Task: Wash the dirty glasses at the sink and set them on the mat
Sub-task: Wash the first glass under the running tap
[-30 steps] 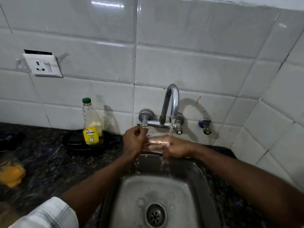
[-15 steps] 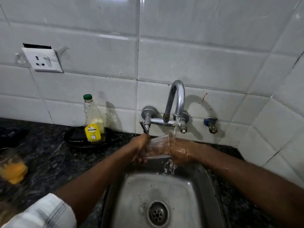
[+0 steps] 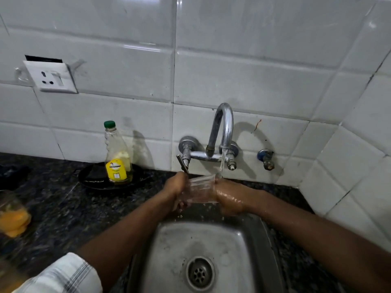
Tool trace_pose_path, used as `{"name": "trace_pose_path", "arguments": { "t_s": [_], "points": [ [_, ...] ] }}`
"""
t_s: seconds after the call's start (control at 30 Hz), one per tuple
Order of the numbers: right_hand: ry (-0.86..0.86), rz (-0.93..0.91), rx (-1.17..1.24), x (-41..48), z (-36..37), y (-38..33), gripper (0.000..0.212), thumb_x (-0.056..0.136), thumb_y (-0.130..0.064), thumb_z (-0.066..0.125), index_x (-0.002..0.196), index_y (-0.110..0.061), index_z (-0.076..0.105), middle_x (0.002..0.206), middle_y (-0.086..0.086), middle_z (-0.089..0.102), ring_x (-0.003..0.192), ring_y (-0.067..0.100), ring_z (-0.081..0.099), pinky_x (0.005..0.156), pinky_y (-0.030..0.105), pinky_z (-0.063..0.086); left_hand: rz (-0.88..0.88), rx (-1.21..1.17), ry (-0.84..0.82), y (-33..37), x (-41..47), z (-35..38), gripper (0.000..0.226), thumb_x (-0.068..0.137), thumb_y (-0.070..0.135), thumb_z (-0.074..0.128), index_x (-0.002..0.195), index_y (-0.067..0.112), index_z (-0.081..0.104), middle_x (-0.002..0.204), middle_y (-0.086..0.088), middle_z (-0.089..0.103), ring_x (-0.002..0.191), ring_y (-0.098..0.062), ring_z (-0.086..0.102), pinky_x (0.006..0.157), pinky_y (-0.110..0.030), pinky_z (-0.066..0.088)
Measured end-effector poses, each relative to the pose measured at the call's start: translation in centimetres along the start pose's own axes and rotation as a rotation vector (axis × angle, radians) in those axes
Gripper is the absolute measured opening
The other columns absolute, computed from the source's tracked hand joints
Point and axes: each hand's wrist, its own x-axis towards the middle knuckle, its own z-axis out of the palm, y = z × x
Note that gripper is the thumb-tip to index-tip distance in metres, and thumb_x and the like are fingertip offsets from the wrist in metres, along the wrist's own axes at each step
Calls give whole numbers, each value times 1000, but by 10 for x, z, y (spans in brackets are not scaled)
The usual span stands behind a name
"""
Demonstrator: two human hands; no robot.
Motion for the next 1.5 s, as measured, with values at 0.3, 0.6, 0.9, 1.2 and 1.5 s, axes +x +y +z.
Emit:
{"name": "trace_pose_path", "arguments": {
  "t_s": [0.3, 0.6, 0.9, 1.2, 1.5],
  "points": [
    [395, 381, 621, -25, -5, -22, 17, 98, -22, 58, 99, -9, 70, 93, 3, 74, 85, 11, 71, 86, 37, 58, -70, -352, -148, -23, -5, 32, 51, 102, 42, 34, 105, 1, 64, 89, -19, 71, 73, -28, 66, 59, -33, 52],
    [99, 186, -184, -22, -64, -27, 21, 95, -28, 58, 76, -27, 49, 71, -6, 54, 70, 11, 51, 62, 23, 34, -312, -184, -237, -47, -8, 17, 49, 100, 46, 37, 106, 2, 56, 97, -20, 63, 85, -34, 60, 68, -41, 49],
    [507, 364, 707, -31, -8, -25, 5, 89, -13, 67, 89, -14, 72, 87, 0, 74, 83, 14, 70, 78, 28, 54, -15, -518, -293, -14, -22, 32, 47, 92, 42, 48, 106, 1, 66, 87, -17, 69, 66, -27, 61, 47, -28, 48],
    [778, 807, 2217, -31, 91, -58, 13, 82, -20, 59, 78, -9, 63, 72, 6, 69, 65, 16, 64, 62, 29, 43, 896, 1214, 277, 29, -64, 61, 26, 88, 31, 55, 104, 13, 65, 105, -9, 68, 95, -28, 67, 71, -33, 45],
    [790, 652, 1985, -22, 52, -51, 20, 100, -18, 50, 108, -3, 60, 89, 11, 75, 73, 20, 72, 58, 31, 59, 574, 716, 180, 14, -33, 8, 43, 100, 35, 43, 93, 0, 66, 95, -22, 68, 84, -34, 64, 67, -29, 43]
  ]
}}
